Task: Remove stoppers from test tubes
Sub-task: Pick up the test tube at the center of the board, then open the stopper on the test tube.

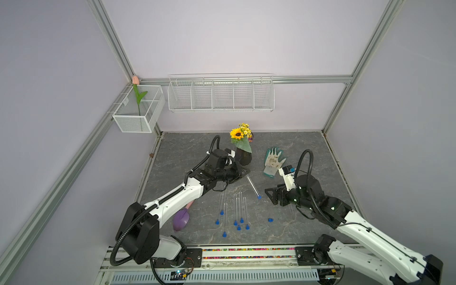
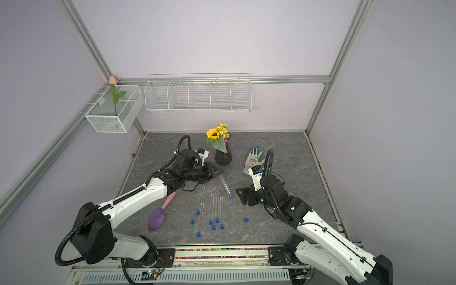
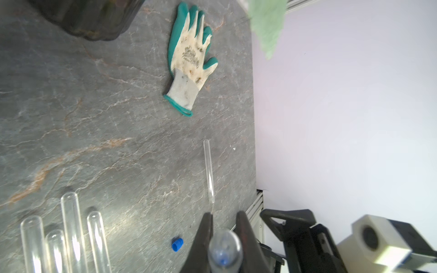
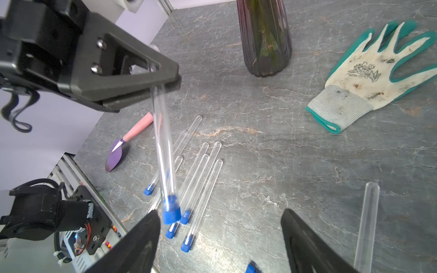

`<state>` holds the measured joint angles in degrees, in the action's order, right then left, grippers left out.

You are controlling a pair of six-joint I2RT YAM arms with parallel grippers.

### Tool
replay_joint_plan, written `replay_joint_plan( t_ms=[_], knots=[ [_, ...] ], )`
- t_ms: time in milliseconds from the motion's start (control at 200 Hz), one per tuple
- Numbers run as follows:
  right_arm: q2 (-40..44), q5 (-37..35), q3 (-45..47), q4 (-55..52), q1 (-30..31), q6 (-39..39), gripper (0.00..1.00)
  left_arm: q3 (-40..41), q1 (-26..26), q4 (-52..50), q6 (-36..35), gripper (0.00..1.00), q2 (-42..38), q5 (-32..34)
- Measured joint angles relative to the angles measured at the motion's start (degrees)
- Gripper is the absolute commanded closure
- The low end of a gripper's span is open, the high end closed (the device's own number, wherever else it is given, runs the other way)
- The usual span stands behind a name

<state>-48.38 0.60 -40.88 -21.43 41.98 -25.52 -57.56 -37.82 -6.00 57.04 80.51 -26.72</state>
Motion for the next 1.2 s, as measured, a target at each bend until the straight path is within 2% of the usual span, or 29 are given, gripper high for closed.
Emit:
replay_joint_plan(
  t_ms=[310,540,855,1200],
  knots=[
    [0.1,9.9,0.0,5.6,-0.9,-2.6,0.18,4.3,5.1,9.0,8.6,1.00,-5.1,-1.9],
    [0.3,17.0,0.7,13.3,-1.0,-6.2,0.22,6.5,5.8,12.0,12.6,0.99,-8.5,-2.1],
    [0.1,20.1,1.4,18.8,-1.1,-8.9,0.42,8.9,5.8,15.6,16.1,0.99,-9.9,-2.5],
    [-4.3,20.5,1.4,21.8,-1.2,-9.9,0.44,9.2,5.8,16.5,16.8,0.99,-10.5,-3.3]
  ],
)
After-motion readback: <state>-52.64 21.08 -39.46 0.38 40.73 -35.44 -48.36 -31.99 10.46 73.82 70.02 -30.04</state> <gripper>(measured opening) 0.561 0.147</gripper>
